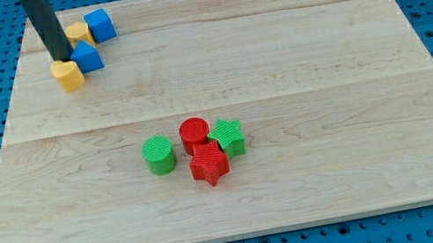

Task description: Move the red circle to the left of the red star

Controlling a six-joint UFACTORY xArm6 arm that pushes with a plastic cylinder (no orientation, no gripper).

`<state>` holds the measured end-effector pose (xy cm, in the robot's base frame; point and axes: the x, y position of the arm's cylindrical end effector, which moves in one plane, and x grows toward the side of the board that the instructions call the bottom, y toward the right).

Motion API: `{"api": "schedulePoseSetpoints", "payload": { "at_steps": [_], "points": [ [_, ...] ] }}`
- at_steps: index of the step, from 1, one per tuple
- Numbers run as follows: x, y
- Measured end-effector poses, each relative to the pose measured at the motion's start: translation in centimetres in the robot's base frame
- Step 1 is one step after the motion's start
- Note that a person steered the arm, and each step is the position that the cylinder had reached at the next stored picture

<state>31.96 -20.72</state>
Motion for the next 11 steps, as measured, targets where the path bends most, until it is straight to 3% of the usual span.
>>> {"api": "schedulePoseSetpoints", "payload": {
  "at_steps": [1, 4, 5, 6, 7, 9, 11],
  "points": [
    [2.3, -2.4],
    [11.4, 15.4],
    [10.2, 14.7],
    [11.9, 19.0],
    [15.2, 18.9],
    [17.1, 15.1],
    [19.4, 18.9]
  ]
}}
